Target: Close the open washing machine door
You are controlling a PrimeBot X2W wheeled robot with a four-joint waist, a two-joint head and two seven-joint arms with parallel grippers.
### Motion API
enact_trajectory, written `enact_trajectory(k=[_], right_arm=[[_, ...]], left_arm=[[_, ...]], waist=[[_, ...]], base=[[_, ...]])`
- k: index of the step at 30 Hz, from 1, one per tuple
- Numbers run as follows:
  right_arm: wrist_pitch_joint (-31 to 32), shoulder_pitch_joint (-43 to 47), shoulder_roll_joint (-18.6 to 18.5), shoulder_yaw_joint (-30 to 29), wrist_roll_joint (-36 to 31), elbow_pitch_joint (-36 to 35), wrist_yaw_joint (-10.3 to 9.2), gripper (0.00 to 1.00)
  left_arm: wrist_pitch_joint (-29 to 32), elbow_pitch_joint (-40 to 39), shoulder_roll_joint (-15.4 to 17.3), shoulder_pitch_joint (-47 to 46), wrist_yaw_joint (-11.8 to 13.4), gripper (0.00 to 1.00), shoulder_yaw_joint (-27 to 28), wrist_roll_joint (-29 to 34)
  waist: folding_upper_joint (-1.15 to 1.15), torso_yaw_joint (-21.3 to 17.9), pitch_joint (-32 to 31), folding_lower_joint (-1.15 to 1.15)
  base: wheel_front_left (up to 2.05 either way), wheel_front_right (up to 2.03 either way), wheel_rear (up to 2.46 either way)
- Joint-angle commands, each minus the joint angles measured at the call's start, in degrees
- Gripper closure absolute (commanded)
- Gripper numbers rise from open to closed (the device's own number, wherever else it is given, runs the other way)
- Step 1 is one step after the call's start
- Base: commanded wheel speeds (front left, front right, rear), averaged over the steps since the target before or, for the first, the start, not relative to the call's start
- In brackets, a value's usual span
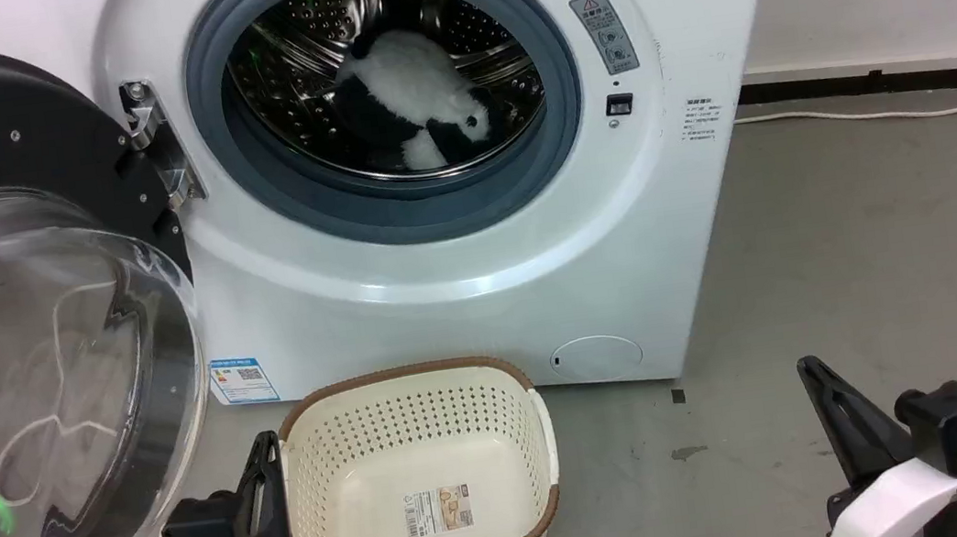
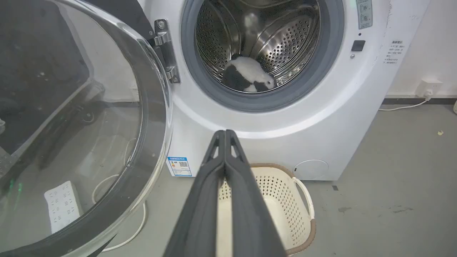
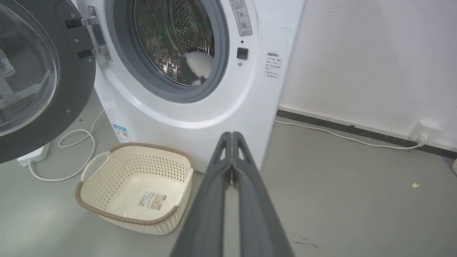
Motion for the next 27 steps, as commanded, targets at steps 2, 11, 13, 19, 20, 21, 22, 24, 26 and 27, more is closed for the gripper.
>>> enact_trajectory(k=[2, 11, 13, 19, 20, 21, 22, 24, 26, 27], right_arm=[[0.02, -0.80, 0.26, -0.08, -0.43, -0.25, 0.06, 1.00], [0.02, -0.80, 0.26, -0.08, -0.43, -0.25, 0.06, 1.00], [0.02, -0.80, 0.26, -0.08, -0.43, -0.25, 0.06, 1.00], [0.02, -0.80, 0.26, -0.08, -0.43, -0.25, 0.06, 1.00], [0.02, -0.80, 0.26, -0.08, -0.43, -0.25, 0.06, 1.00], [0.02, -0.80, 0.26, -0.08, -0.43, -0.25, 0.06, 1.00], [0.02, -0.80, 0.26, -0.08, -0.43, -0.25, 0.06, 1.00], [0.02, -0.80, 0.26, -0.08, -0.43, -0.25, 0.06, 1.00], [0.02, -0.80, 0.26, -0.08, -0.43, -0.25, 0.06, 1.00], [0.02, -0.80, 0.26, -0.08, -0.43, -0.25, 0.06, 1.00]], left_arm=[[0.02, -0.23, 0.00, -0.86, 0.15, 1.00, 0.07, 0.14], [0.02, -0.23, 0.00, -0.86, 0.15, 1.00, 0.07, 0.14], [0.02, -0.23, 0.00, -0.86, 0.15, 1.00, 0.07, 0.14], [0.02, -0.23, 0.00, -0.86, 0.15, 1.00, 0.07, 0.14], [0.02, -0.23, 0.00, -0.86, 0.15, 1.00, 0.07, 0.14], [0.02, -0.23, 0.00, -0.86, 0.15, 1.00, 0.07, 0.14], [0.02, -0.23, 0.00, -0.86, 0.15, 1.00, 0.07, 0.14], [0.02, -0.23, 0.00, -0.86, 0.15, 1.00, 0.07, 0.14], [0.02, -0.23, 0.00, -0.86, 0.15, 1.00, 0.07, 0.14], [0.02, -0.23, 0.00, -0.86, 0.15, 1.00, 0.07, 0.14]], waist=[[0.00, 0.00, 0.00, 0.00], [0.00, 0.00, 0.00, 0.00], [0.00, 0.00, 0.00, 0.00], [0.00, 0.00, 0.00, 0.00], [0.00, 0.00, 0.00, 0.00], [0.00, 0.00, 0.00, 0.00], [0.00, 0.00, 0.00, 0.00], [0.00, 0.00, 0.00, 0.00], [0.00, 0.00, 0.00, 0.00], [0.00, 0.00, 0.00, 0.00]], base=[[0.00, 0.00, 0.00], [0.00, 0.00, 0.00], [0.00, 0.00, 0.00], [0.00, 0.00, 0.00], [0.00, 0.00, 0.00], [0.00, 0.00, 0.00], [0.00, 0.00, 0.00], [0.00, 0.00, 0.00], [0.00, 0.00, 0.00], [0.00, 0.00, 0.00]])
